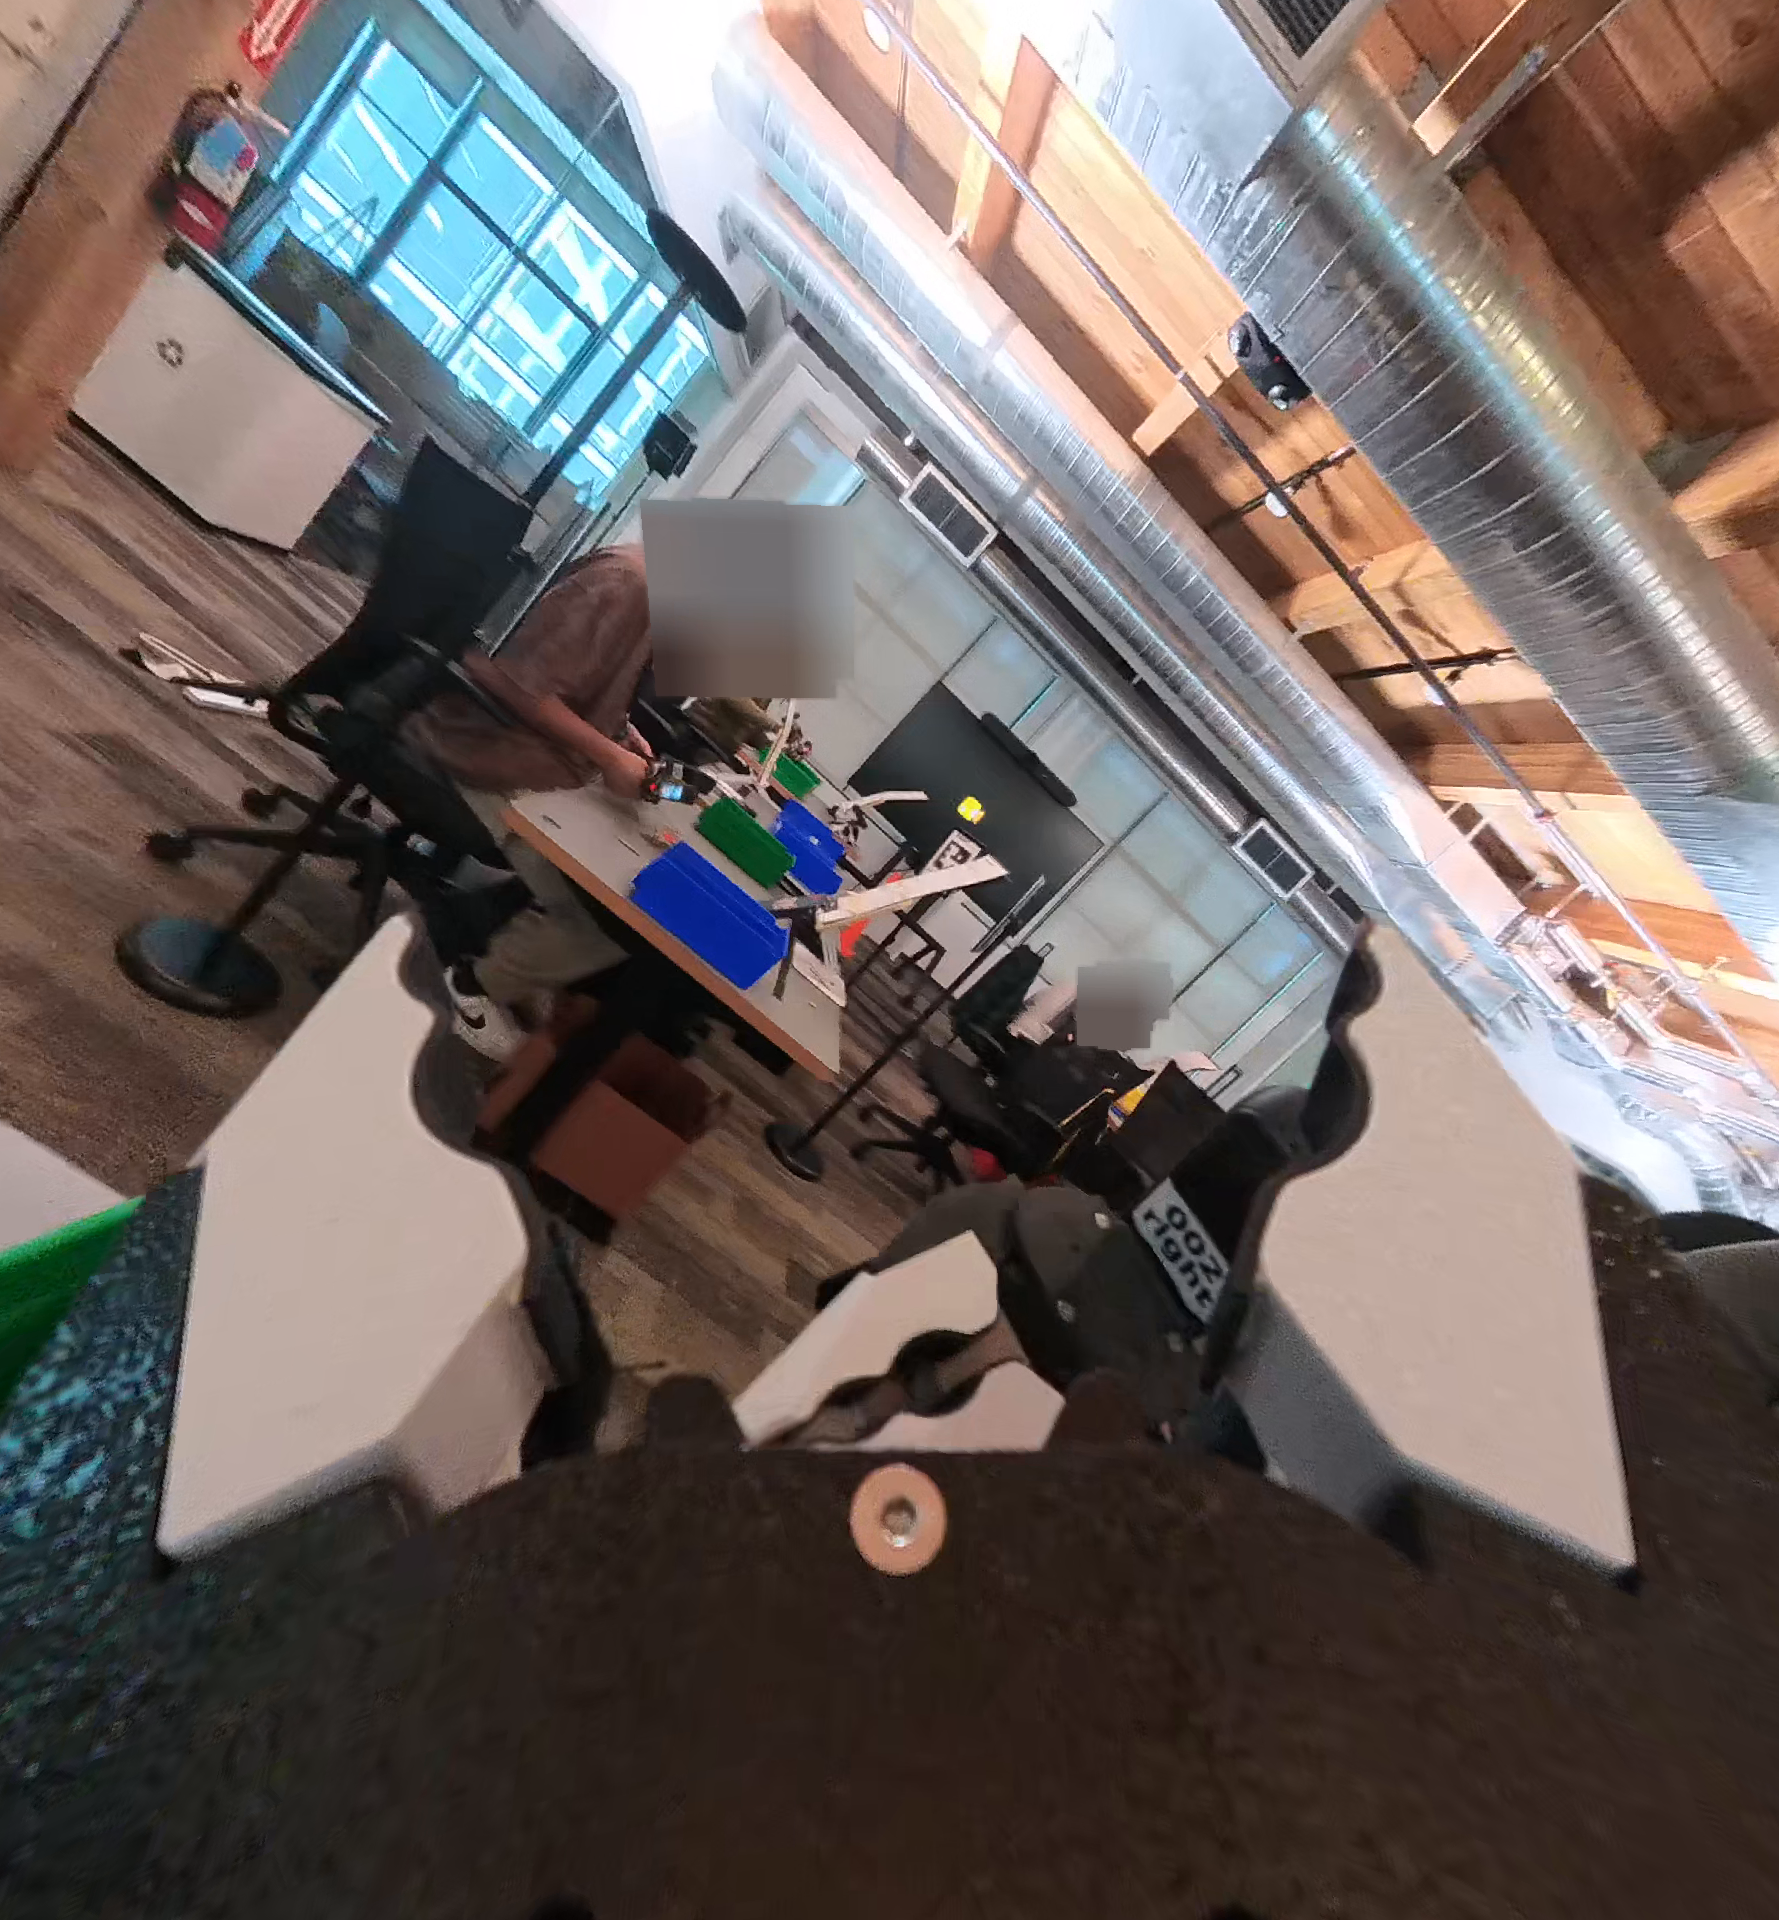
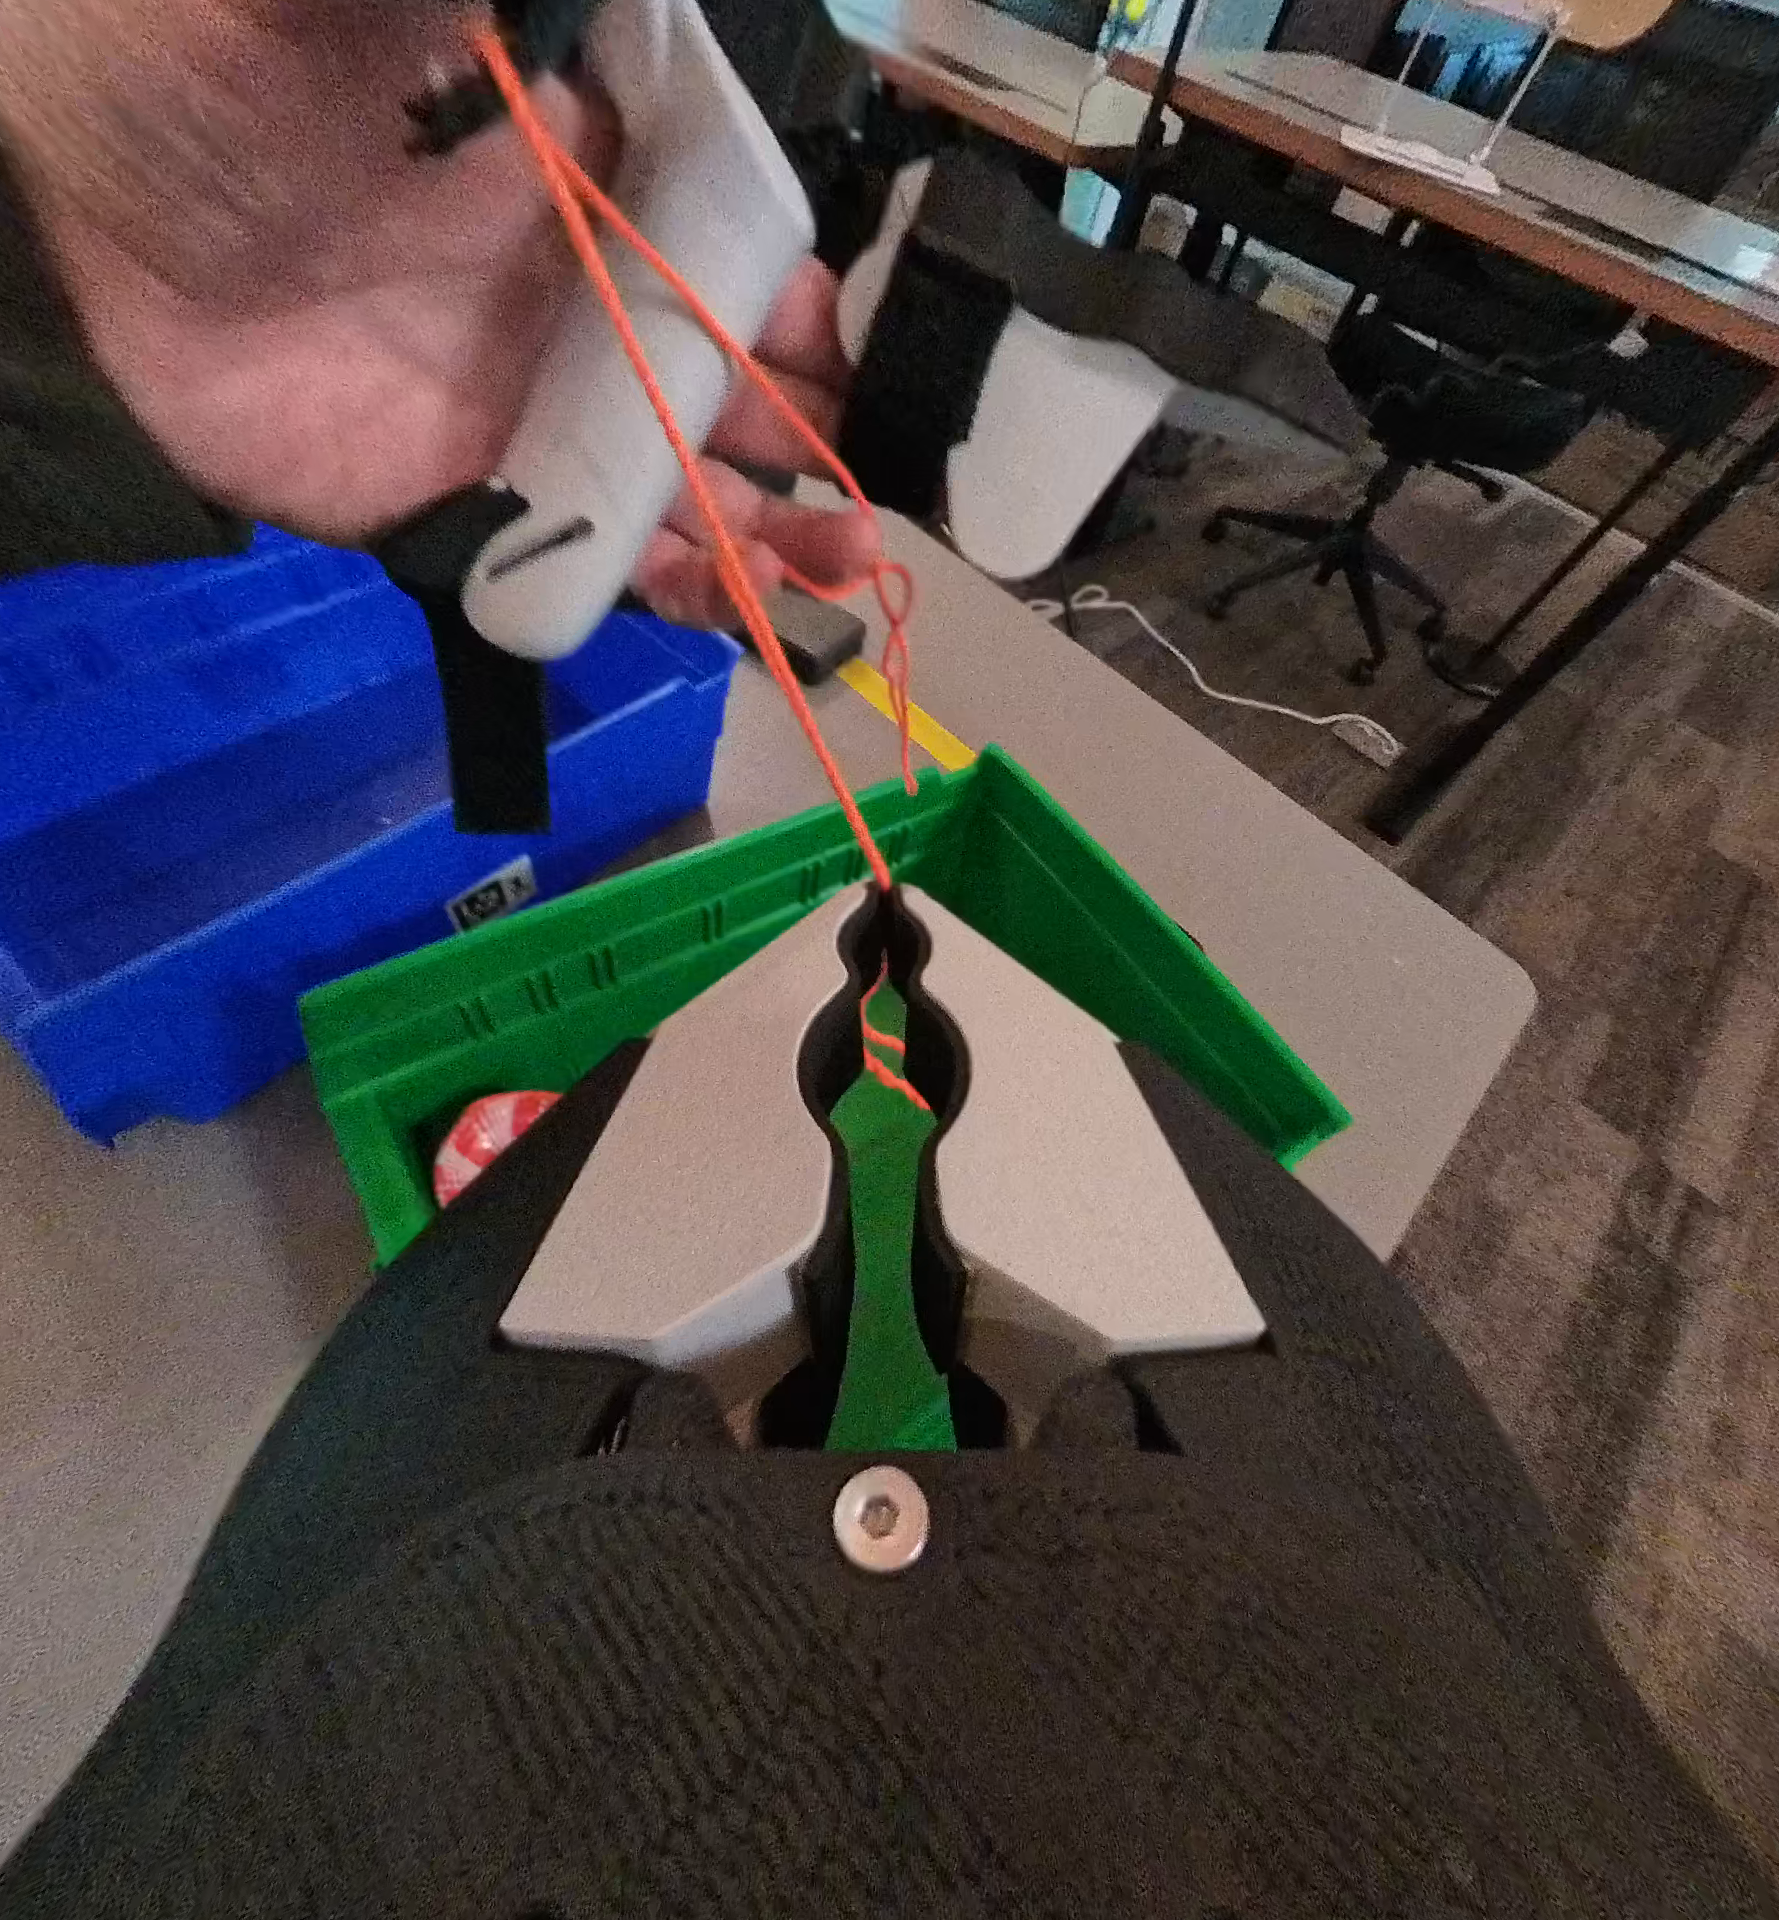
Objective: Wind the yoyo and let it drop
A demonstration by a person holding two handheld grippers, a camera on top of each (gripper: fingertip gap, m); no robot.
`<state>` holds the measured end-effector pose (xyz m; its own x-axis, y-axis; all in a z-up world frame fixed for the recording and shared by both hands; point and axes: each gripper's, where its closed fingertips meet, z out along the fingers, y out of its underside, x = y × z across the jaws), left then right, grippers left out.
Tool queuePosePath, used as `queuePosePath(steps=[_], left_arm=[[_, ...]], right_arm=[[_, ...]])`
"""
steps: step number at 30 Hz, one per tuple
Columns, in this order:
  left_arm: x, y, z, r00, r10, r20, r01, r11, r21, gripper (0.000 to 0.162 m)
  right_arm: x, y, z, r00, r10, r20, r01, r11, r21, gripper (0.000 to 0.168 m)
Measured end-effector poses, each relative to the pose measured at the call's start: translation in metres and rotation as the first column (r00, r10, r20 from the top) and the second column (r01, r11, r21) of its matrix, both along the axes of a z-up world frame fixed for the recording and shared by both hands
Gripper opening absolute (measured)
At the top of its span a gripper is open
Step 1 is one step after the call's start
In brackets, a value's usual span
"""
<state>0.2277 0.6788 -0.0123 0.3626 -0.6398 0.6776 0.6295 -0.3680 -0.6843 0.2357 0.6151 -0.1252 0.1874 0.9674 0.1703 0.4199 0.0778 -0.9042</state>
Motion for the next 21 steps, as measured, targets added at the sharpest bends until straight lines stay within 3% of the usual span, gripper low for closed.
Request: queuePosePath(steps=[1,5,8,11,13,15,17,21], left_arm=[[-0.002,0.001,-0.002,1.000,0.008,-0.020,-0.008,1.000,0.000,0.159],[-0.010,0.003,-0.005,0.991,0.072,-0.109,-0.066,0.996,0.060,0.159],[-0.024,0.007,-0.002,0.974,0.181,-0.138,-0.166,0.979,0.115,0.160],[-0.048,0.013,0.004,0.929,0.348,-0.127,-0.323,0.929,0.183,0.159],[-0.064,0.016,0.008,0.902,0.423,-0.090,-0.400,0.896,0.193,0.159],[-0.077,0.016,0.013,0.879,0.476,-0.043,-0.459,0.866,0.196,0.159],[-0.083,0.014,0.019,0.875,0.484,-0.003,-0.473,0.856,0.206,0.159],[-0.087,0.003,0.030,0.890,0.454,0.037,-0.451,0.867,0.211,0.159]], right_arm=[[0.005,0.006,-0.006,0.999,-0.018,0.029,0.017,1.000,0.026,0.000],[0.022,0.014,-0.022,0.993,-0.020,0.115,0.000,0.985,0.171,0.000],[0.024,-0.034,-0.002,0.974,0.225,0.032,-0.227,0.950,0.215,0.000],[0.033,-0.100,0.020,0.874,0.485,0.040,-0.463,0.803,0.374,0.000],[0.040,-0.127,0.014,0.817,0.559,0.139,-0.564,0.728,0.390,0.000],[0.044,-0.116,-0.006,0.829,0.483,0.281,-0.559,0.724,0.404,0.000],[0.043,-0.077,-0.015,0.890,0.300,0.344,-0.440,0.767,0.467,0.000],[0.037,-0.014,0.021,0.993,0.052,0.106,-0.091,0.910,0.405,0.000]])
